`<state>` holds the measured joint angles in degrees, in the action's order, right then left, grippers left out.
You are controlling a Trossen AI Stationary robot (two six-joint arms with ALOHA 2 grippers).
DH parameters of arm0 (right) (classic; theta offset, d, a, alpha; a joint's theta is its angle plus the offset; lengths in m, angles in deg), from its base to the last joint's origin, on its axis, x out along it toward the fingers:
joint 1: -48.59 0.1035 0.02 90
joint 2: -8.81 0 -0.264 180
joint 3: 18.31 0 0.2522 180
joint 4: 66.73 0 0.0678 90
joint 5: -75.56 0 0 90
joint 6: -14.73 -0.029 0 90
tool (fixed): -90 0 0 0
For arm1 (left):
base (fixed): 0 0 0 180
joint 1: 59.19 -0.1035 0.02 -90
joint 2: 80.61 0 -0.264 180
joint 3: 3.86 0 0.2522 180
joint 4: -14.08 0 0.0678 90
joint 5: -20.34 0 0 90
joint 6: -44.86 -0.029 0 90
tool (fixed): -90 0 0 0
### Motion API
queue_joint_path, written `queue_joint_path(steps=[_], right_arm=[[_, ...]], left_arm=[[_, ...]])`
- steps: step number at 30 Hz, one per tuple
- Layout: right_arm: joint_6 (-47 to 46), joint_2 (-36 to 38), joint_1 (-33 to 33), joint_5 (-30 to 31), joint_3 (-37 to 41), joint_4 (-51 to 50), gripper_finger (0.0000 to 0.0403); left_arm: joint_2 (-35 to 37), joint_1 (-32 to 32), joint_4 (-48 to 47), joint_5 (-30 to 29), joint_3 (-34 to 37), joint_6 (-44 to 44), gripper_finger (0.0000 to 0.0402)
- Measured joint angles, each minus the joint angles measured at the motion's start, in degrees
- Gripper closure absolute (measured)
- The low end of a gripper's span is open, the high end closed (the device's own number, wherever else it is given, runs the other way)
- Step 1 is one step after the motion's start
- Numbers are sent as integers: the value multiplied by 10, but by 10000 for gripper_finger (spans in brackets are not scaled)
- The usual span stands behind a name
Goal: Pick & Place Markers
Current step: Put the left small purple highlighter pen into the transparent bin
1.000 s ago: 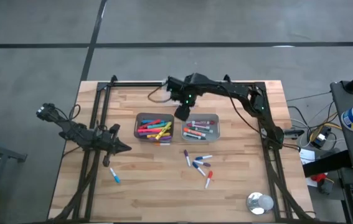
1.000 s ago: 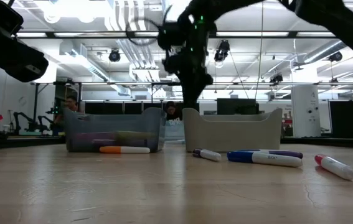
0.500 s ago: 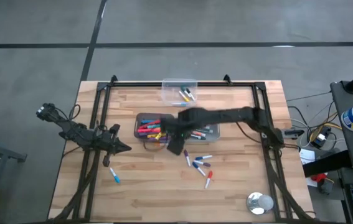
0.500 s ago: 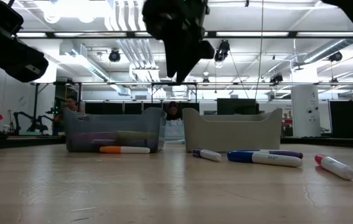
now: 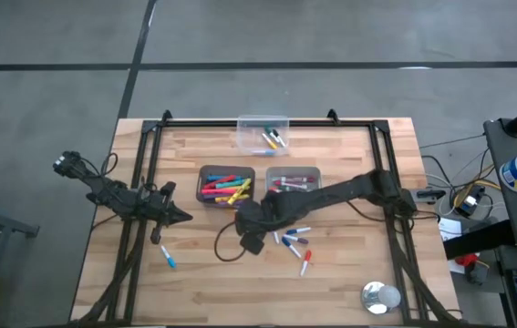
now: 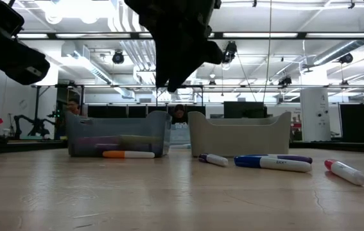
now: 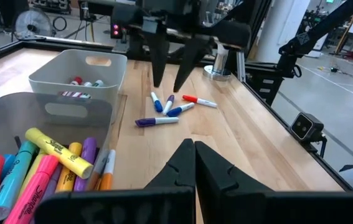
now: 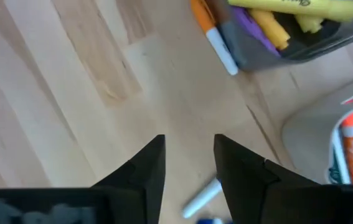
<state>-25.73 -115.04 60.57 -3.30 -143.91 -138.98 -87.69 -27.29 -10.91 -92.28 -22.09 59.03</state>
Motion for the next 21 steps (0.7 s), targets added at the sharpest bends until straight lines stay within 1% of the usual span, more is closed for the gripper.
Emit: queue_joint_path(steps=[11,15,21], right_arm=[[-91,0,10,-6,77,18,283],[-148,0,12,-31,95,18,289],[-168,0,18,-35,107,21,298]], left_arm=[[0,0,1,0,0,0,401],[0,0,1,0,0,-1,401],[0,0,1,0,0,-5,401]])
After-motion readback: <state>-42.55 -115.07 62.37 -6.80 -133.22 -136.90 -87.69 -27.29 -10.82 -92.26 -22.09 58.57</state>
